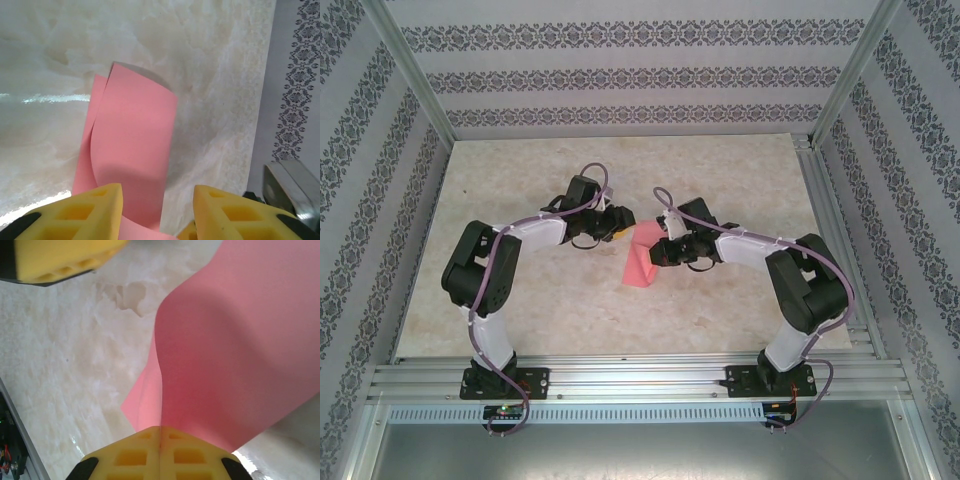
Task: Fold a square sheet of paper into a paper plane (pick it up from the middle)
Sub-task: Fold the triangle a second time at the center of the table.
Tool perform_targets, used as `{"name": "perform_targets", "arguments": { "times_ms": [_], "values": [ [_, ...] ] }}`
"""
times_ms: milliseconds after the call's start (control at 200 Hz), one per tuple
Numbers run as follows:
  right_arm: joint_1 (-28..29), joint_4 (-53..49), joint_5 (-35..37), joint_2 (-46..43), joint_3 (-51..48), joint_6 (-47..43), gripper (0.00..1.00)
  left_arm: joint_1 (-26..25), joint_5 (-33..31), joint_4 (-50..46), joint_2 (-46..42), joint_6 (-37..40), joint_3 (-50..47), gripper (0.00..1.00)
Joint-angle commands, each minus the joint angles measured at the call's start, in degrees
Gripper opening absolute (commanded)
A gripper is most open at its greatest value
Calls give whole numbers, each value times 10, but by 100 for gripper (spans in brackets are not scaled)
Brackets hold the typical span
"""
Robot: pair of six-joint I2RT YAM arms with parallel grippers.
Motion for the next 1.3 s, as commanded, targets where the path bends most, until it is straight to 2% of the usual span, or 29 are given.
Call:
{"name": "perform_targets", "arguments": {
  "times_ms": [0,420,819,1294],
  "values": [
    [-7,10,-39,12,-7,-20,2,-15,4,-3,-21,29,-7,42],
    [-28,-17,-23,-2,-31,-35,3,-58,11,-11,-31,52,-11,39],
    [-41,-47,-34,39,10,-61,3,-83,5,19,-31,36,-30,35],
    [-49,-98,-45,79,64,-109,4,-90,-13,19,-38,33,-45,34]
  ]
}}
